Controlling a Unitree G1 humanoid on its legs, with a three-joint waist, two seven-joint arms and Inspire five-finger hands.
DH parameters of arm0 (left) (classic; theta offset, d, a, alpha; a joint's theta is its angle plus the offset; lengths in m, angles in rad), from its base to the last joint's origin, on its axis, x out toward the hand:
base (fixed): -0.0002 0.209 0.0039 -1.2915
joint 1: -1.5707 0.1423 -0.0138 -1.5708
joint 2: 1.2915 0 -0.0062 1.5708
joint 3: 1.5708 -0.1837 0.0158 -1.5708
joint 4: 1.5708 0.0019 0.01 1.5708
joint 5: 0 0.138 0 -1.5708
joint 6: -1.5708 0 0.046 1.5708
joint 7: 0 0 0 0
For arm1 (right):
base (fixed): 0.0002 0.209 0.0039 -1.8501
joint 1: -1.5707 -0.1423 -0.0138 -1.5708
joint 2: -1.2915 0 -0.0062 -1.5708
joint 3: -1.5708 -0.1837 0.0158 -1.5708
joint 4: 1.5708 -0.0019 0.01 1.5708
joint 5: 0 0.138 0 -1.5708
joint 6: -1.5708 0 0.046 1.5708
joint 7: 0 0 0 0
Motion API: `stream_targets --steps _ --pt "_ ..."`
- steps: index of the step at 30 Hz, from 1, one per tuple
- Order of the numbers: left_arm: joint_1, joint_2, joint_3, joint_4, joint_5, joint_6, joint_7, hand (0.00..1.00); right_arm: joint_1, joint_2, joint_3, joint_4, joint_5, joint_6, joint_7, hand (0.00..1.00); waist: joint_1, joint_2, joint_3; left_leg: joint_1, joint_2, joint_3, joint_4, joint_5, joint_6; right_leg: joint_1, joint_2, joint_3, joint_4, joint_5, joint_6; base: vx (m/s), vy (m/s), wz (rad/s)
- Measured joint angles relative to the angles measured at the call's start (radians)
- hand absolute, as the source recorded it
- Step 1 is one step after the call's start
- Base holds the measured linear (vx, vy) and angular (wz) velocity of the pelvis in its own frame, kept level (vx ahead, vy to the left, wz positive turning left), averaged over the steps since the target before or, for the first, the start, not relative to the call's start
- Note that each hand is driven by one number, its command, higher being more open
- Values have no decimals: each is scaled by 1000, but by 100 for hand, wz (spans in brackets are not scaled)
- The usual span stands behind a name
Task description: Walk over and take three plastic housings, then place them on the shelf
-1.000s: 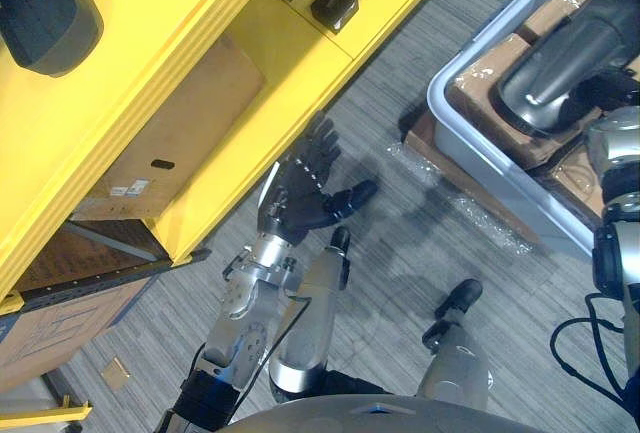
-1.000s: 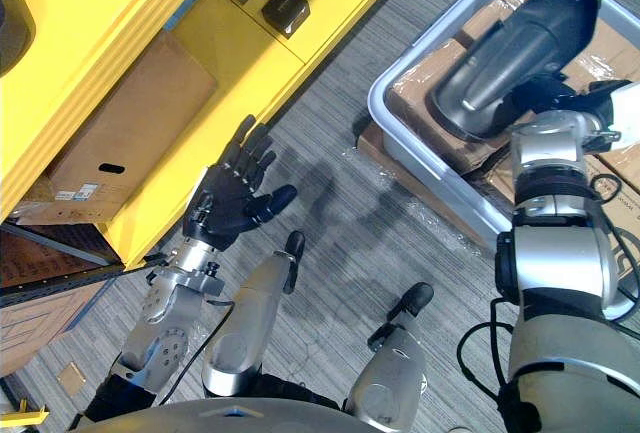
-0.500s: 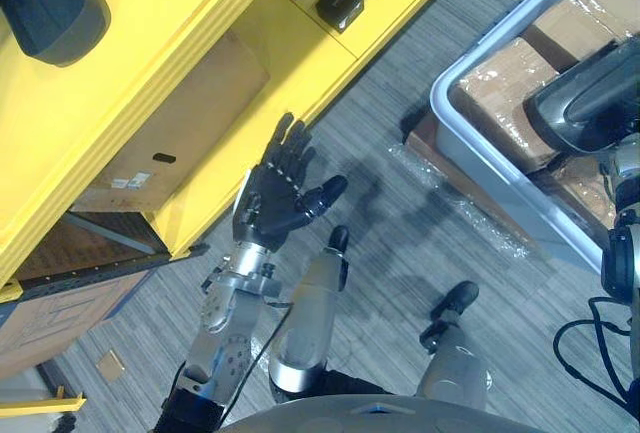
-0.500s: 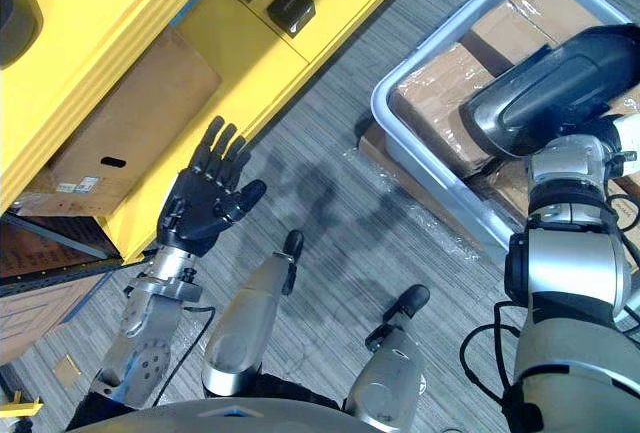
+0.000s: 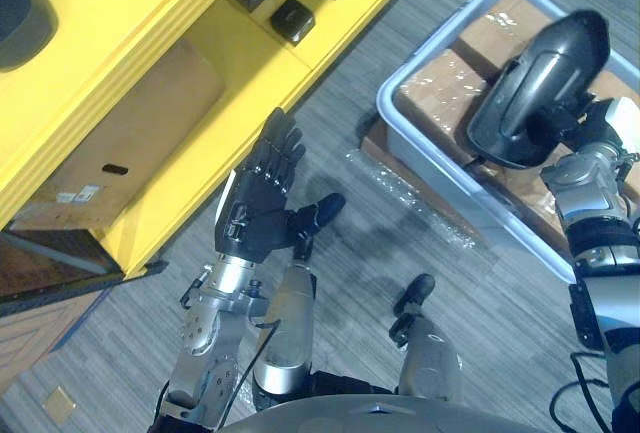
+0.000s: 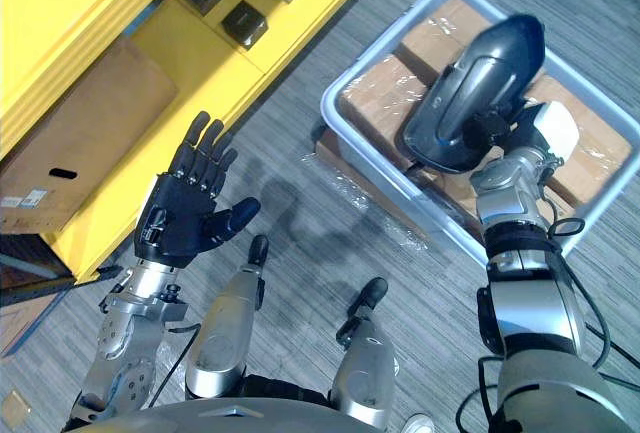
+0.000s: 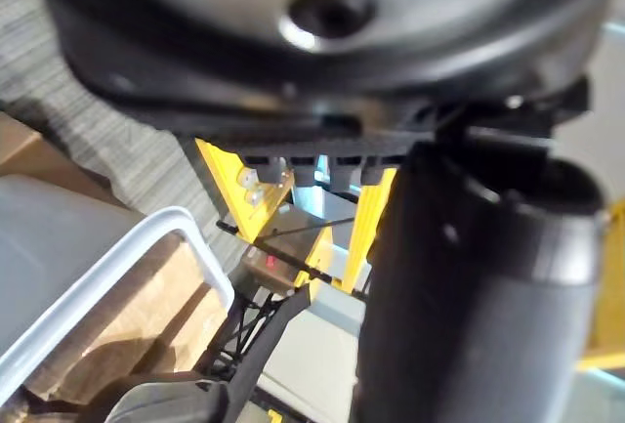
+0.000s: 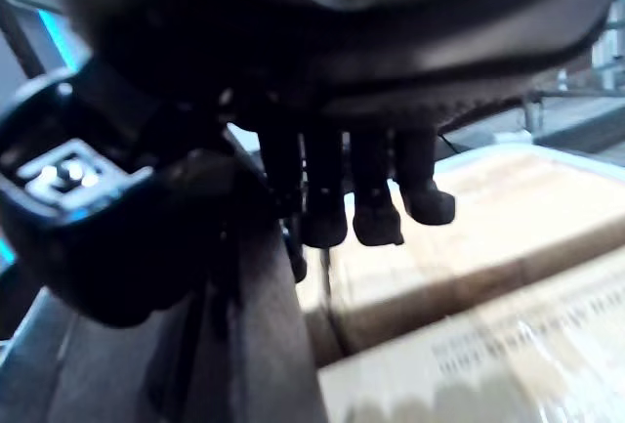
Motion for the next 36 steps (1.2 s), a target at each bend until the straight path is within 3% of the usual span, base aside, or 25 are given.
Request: stream_targets --steps 4,7,9,13,17,20,24,29,34,35,36 --pt "-90 0 -5 -13 -137 16 -78 100 30 7 -4 -118 -140 -88 -94 0 -33 -28 -4 49 7 41 -25 0 0 10 1 38 -1 0 0 9 -1 -28" --pt "-249 20 -16 40 -211 58 -100 100 30 52 -2 -143 -237 -155 -150 0 -50 -53 -18 76 15 71 -36 0 -2 17 10 68 -16 10 -6 -3 -1 -29" --pt "-428 55 -15 185 -230 119 -102 100 30 92 6 -152 -289 -210 -169 0 -61 -73 -29 96 24 93 -45 -1 -4 24 21 89 -37 23 -10 -6 -11 -28" --pt "-601 125 -15 437 -251 260 -106 100 34 132 35 -233 -396 -308 -180 0 -104 -96 -44 129 24 132 -67 1 -4 21 21 128 -37 27 -9 -2 4 -25" --pt "-659 157 -30 535 -296 397 -136 100 51 132 43 -338 -480 -413 -184 0 -137 -105 -52 158 25 167 -70 1 -4 24 20 159 -37 29 -8 14 5 -21" --pt "-684 157 -55 560 -329 455 -133 100 69 138 56 -348 -508 -479 -185 0 -153 -105 -73 173 25 174 -70 1 -4 34 20 162 -37 29 -7 9 2 -7" --pt "-685 153 -56 583 -331 467 -119 100 105 174 81 -354 -508 -534 -175 0 -161 -99 -96 196 25 179 -72 -7 -7 56 20 164 -40 29 -7 -29 0 -4" --pt "-676 133 -87 613 -388 467 -151 100 206 213 168 -409 -512 -612 -126 0 -154 -91 -166 217 23 183 -89 -11 -7 85 22 157 -74 34 -4 -15 0 0" --pt "-620 118 -127 599 -471 463 -160 100 280 243 186 -403 -503 -617 -107 0 -151 -77 -222 231 22 181 -98 -11 -7 103 22 150 -84 35 -2 25 -1 2" --pt "-619 113 -139 598 -486 455 -144 0 299 245 190 -402 -502 -618 -107 0 -151 -76 -223 240 21 181 -104 -10 -7 113 22 145 -90 36 -1 14 -4 6" --pt "-613 112 -150 592 -486 443 -125 0 312 250 196 -391 -499 -618 -107 0 -155 -75 -228 245 20 176 -105 -10 -7 123 22 139 -94 36 -1 11 -3 7"
